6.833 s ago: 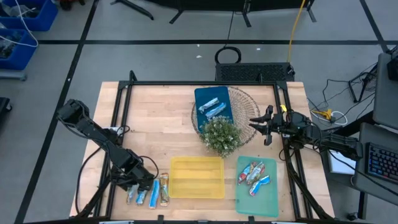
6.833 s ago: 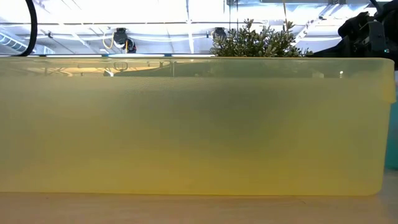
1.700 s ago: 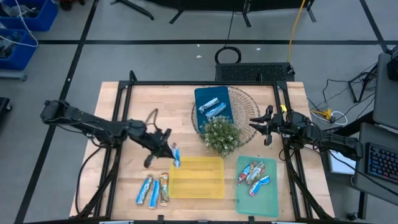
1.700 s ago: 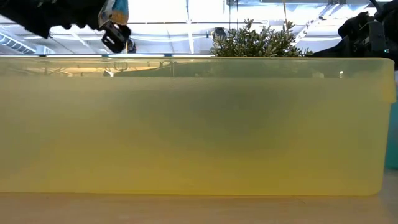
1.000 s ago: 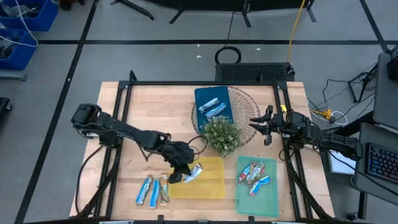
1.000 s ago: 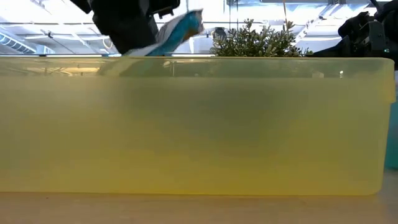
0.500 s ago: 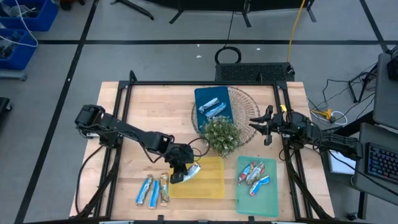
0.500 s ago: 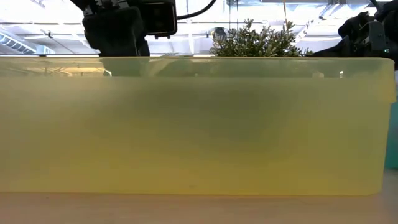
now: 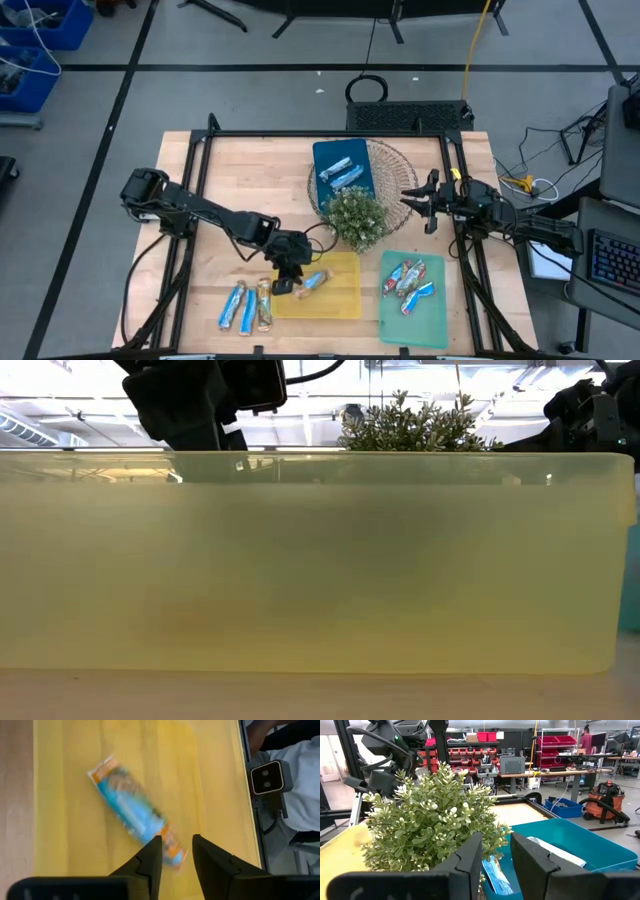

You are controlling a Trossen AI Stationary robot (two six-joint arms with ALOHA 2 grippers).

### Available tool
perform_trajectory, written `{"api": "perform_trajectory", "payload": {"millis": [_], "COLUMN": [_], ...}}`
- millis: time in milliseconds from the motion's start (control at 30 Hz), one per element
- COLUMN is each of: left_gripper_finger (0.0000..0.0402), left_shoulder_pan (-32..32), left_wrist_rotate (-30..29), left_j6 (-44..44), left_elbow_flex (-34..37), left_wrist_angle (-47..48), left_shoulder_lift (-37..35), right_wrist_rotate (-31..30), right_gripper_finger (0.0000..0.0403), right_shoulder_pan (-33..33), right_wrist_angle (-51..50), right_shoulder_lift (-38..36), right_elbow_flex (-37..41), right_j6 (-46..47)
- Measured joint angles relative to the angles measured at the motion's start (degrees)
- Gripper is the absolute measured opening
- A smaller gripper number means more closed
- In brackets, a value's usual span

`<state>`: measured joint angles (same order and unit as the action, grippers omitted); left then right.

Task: Pick and place Granola Bars by type
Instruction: Put the yellow granola bar into the yellow bin

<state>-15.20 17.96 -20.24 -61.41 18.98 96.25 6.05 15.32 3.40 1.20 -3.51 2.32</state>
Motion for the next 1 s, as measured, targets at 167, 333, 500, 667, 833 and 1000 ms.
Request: {"api": "perform_trajectory", "payload": {"millis": [167, 333, 500, 667, 833, 1000], "left_gripper_finger": [0.0123, 0.0111, 0.0087, 0.0056, 0.0009, 0.001], "left_shoulder_pan": [0.0, -3.3, -9.5, -17.8, -25.7, -30.1], "left_wrist_rotate": [0.1, 1.5, -0.3, -13.1, -19.9, -20.8], "left_j6": [-0.6, -2.8, -14.0, -29.8, -43.5, -56.9], "left_elbow_flex": [0.0, 0.1, 0.0, 0.0, 0.0, 0.0], "left_wrist_angle": [2.8, 7.2, 10.9, 12.7, 11.0, 12.0], "left_shoulder_lift": [-0.5, -5.0, -12.4, -15.8, -12.4, -7.6], "right_wrist_rotate": [0.0, 0.0, 0.0, 0.0, 0.0, 0.0], "right_gripper_finger": [0.0093, 0.0093, 0.0093, 0.0093, 0.0093, 0.0093], "right_shoulder_pan": [0.0, 0.0, 0.0, 0.0, 0.0, 0.0], "right_wrist_angle": [0.0, 0.0, -0.1, -0.2, -0.1, 0.0], "right_shoulder_lift": [0.0, 0.0, 0.0, 0.1, 0.3, 0.6], "right_elbow_flex": [0.0, 0.0, 0.0, 0.0, 0.0, 0.0], "right_j6": [0.0, 0.0, 0.0, 0.0, 0.0, 0.0]}}
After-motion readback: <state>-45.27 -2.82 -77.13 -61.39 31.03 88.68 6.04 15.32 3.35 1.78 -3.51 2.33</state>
